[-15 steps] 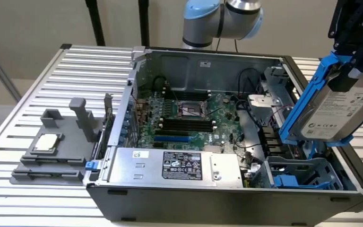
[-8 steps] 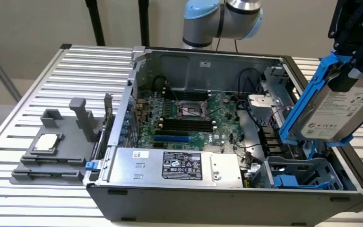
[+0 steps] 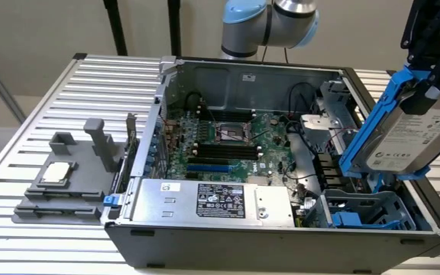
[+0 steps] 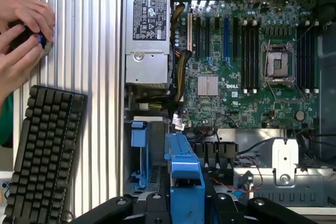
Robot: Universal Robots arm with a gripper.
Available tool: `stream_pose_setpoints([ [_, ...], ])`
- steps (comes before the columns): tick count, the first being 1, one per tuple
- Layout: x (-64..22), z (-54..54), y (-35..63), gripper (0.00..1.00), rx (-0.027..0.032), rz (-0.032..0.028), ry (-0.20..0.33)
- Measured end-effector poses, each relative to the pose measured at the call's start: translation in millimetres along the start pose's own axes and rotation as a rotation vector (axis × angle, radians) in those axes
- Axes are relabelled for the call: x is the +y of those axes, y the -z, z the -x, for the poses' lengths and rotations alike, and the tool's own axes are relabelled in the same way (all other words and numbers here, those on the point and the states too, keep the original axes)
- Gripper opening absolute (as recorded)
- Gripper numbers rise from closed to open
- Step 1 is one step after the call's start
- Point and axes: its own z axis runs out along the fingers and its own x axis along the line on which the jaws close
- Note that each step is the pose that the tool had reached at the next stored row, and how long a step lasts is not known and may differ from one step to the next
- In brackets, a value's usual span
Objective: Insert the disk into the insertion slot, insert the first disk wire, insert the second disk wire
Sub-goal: 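Insert the disk into the insertion slot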
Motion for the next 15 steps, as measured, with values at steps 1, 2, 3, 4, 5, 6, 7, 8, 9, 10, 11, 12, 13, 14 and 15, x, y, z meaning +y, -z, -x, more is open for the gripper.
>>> stream_pose_setpoints([
  [1, -0.1, -3.2, 0.0, 0.33, -0.0048, 0.0001, 0.000],
  [2, -0.2, -7.0, -0.3, 0.33, -0.0118, 0.0002, 0.000],
  [3, -0.2, -10.7, -0.6, 0.33, -0.0173, 0.0003, 0.000],
  [4, -0.3, -15.0, -0.9, 0.33, -0.0219, 0.0004, 0.000],
  [5, -0.4, -18.8, -1.5, 0.33, -0.0261, 0.0005, 0.000],
  [6, -0.4, -23.0, -2.6, 0.33, -0.0308, 0.0006, 0.001],
  [7, -0.2, -26.9, -3.7, 0.33, -0.0342, 0.0006, 0.001],
  [8, 0.4, -30.6, -5.0, 0.33, -0.0370, 0.0007, 0.001],
  [9, 0.9, -34.2, -6.2, 0.33, -0.0398, 0.0007, 0.001],
  [10, 1.6, -37.3, -7.3, 0.33, -0.0429, 0.0002, 0.001],
  [11, 2.8, -39.5, -8.1, 0.33, -0.0468, -0.0020, 0.001],
  [12, 5.0, -40.7, -8.9, 0.33, -0.0494, -0.0051, 0.001],
  [13, 7.3, -41.0, -10.0, 0.33, -0.0507, -0.0064, 0.001],
  [14, 8.6, -41.0, -10.5, 0.33, -0.0503, -0.0066, 0.001],
  [15, 9.3, -41.1, -11.4, 0.33, -0.0504, -0.0066, 0.001],
])
